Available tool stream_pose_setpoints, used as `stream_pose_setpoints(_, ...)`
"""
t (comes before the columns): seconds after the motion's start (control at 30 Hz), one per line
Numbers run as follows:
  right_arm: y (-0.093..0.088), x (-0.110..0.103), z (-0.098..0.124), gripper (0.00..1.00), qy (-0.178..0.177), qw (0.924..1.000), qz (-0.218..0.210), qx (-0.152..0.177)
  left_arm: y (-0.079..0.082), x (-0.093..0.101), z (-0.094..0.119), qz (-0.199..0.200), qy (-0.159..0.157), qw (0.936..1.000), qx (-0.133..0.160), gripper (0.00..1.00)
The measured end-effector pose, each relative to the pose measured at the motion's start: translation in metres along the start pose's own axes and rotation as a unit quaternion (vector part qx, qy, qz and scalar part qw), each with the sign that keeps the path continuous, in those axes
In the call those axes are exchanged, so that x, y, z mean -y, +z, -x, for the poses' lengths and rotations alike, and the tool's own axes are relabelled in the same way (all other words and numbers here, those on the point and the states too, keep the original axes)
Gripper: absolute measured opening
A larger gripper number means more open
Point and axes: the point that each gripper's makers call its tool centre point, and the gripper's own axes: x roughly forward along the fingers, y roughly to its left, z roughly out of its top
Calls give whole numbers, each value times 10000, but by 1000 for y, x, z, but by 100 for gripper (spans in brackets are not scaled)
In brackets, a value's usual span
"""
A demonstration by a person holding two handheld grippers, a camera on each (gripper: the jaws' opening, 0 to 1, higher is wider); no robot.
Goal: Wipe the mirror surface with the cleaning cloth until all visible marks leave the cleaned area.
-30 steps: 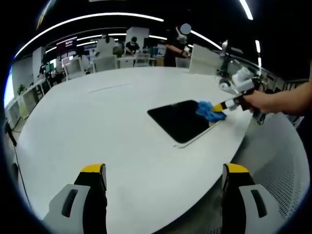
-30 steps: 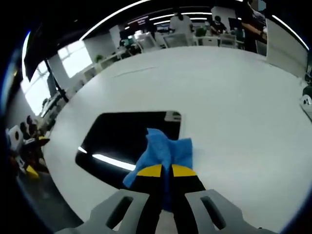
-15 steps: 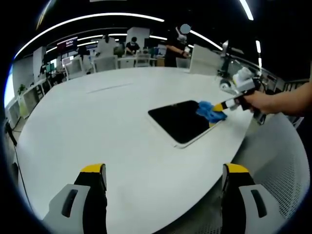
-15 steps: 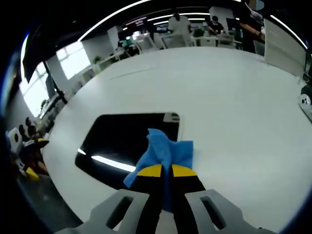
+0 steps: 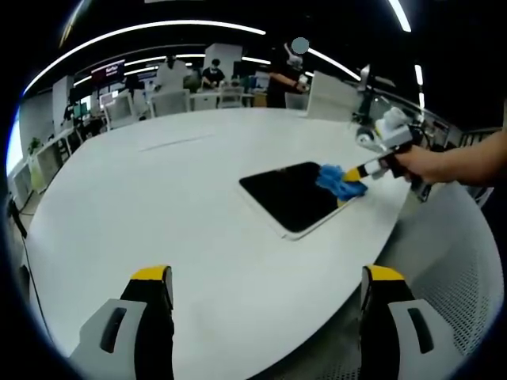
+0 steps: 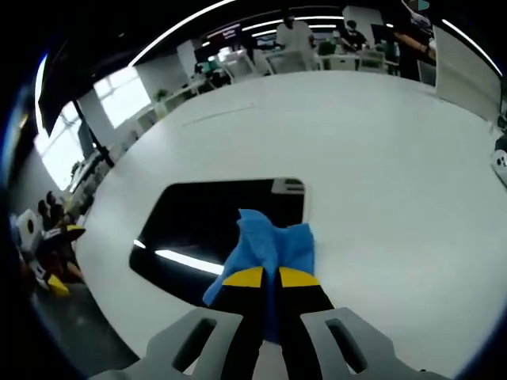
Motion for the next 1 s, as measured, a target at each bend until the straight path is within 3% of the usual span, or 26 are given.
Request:
stream_pose_setpoints(0.47,1,-9,-4,0,86,9991,-352,-211,1,1,0,-16,-25,10000,21,99)
stream_pose_setpoints(1.0,3,-34,-16,0,177,9990,-270,-302,2,0,0,-18,5,10000,62,99)
